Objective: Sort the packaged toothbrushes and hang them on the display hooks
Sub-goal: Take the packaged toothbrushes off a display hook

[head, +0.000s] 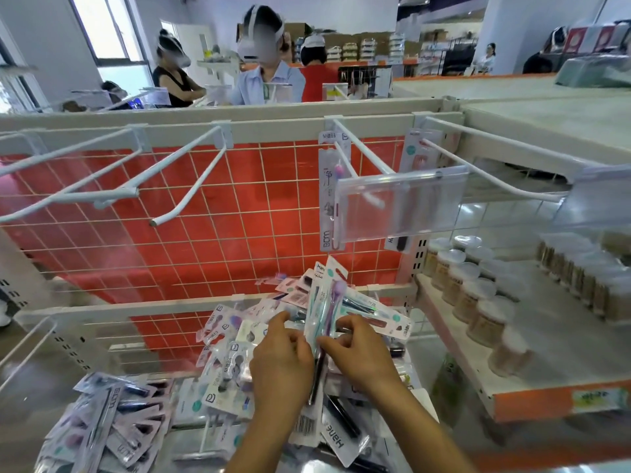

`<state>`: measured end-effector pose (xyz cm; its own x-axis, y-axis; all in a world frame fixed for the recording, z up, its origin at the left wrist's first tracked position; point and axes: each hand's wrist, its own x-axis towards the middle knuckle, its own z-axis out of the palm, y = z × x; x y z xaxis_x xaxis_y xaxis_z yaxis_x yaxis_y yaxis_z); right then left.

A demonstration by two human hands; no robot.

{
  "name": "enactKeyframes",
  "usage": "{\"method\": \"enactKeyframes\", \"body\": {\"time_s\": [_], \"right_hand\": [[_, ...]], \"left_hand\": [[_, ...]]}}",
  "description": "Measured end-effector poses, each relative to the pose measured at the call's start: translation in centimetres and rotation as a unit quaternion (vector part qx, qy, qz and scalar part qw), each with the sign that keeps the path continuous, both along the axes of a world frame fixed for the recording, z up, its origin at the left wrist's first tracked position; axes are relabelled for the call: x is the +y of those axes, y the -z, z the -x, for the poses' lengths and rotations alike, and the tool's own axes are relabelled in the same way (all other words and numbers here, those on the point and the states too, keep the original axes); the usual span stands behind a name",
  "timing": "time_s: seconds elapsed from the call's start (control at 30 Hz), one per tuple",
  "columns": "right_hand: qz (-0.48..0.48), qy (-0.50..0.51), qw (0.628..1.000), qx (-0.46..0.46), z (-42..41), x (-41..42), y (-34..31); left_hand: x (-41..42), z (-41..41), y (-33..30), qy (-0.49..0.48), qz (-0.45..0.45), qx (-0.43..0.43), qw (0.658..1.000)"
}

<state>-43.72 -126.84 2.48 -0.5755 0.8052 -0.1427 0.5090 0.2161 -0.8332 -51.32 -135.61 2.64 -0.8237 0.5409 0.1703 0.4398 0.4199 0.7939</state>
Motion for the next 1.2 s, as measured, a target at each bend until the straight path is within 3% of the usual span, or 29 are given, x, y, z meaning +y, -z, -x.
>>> {"method": "enactKeyframes", "body": {"time_s": [0.17,0.3,0.37,0.47,0.53,0.63,0.7,0.87,1.2], "right_hand": [[0.06,0.008,0.997,0.051,-0.3,-0.3,-0.8],[0.098,0.017,0.99,0.1,-0.8,-0.4,-1.3],[0.115,0.033,0.983,0.137,-1.3,-0.3,-1.7],[0.163,0.052,0.96,0.222,-2.1,-0.3,-2.9],[0.169,0.06,0.95,0.255,-2.7,-0.3,-3.8],[0.164,0.065,0.942,0.287,-3.4,-0.2,-4.6],[0.154,0.056,0.94,0.3,-3.9,-0.2,-5.0],[0.113,0.03,0.948,0.297,-4.5,-0.3,-5.5],[0.038,0.083,0.956,0.277,-5.8,-0.2,-5.7]], "left_hand": [[0.2,-0.1,-0.5,0.043,0.004,-0.068,0.997],[0.4,-0.5,-1.3,0.086,-0.052,-0.17,0.98],[0.3,-0.7,-2.1,0.098,-0.122,-0.299,0.941],[-0.2,-1.0,-3.9,0.15,-0.229,-0.48,0.834],[-0.5,-1.3,-4.8,0.176,-0.264,-0.529,0.787],[-0.7,-1.5,-5.3,0.191,-0.287,-0.566,0.749],[-0.9,-1.5,-5.5,0.207,-0.286,-0.572,0.741],[-0.9,-1.4,-5.6,0.243,-0.253,-0.549,0.759],[0.0,-2.4,-5.6,0.277,-0.231,-0.534,0.765]]}}
